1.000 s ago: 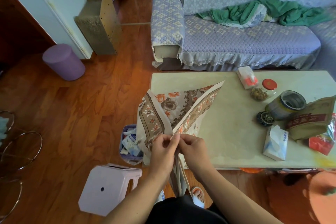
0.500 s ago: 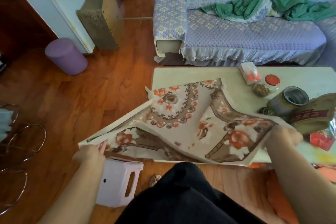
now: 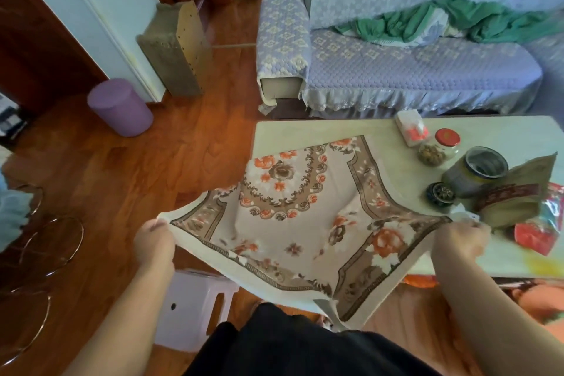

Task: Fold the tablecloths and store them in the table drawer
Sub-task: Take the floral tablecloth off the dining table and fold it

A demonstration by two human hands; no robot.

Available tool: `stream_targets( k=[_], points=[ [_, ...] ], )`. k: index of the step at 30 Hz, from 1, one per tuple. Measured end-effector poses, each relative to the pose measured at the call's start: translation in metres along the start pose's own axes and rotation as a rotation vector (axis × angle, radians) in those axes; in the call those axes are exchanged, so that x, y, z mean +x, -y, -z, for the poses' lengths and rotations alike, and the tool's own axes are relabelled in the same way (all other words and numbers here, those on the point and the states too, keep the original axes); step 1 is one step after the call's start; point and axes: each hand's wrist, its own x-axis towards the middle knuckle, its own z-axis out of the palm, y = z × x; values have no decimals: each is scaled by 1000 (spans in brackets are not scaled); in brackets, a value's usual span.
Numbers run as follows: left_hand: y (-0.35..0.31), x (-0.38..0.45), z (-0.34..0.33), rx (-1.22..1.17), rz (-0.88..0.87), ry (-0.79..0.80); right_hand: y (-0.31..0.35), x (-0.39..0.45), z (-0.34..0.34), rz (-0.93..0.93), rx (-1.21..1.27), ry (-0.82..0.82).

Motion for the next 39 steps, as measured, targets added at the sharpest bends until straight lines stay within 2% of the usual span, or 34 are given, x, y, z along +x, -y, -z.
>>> stream_targets(
  k=[2,5,9,13,18,20,24,26,33,37,39],
  points=[
    [-15,-24,-8,-119,-34,153,22,-4,-16,132,-21,5],
    [-42,-61,-35,-193,-156,390,51,-36,-47,405,-133,230],
    [-70,-123,-61,69,-502,639,72,-101,-65,766,-170,509],
    [-73,-169,-77,151,-646,733,51,-158,-61,953,-240,689],
    [-67,-184,-82,276,-645,755,37,-160,-49,1008,-197,628],
    [-66,-189,-81,242,-582,749,32,-158,-46,1066,-204,607],
    [-73,-197,-80,6,-194,854,16,-162,-46,1203,-231,604],
    [-79,-201,-79,-69,-68,868,12,-159,-47,1220,-202,577],
    [-85,-203,-84,-84,102,920,1,-159,-48,1353,-132,438],
    [-85,-200,-89,-169,211,926,-4,-155,-51,1403,-169,447],
    [-84,-194,-93,-128,199,917,-5,-158,-49,1433,-215,518]
  ],
)
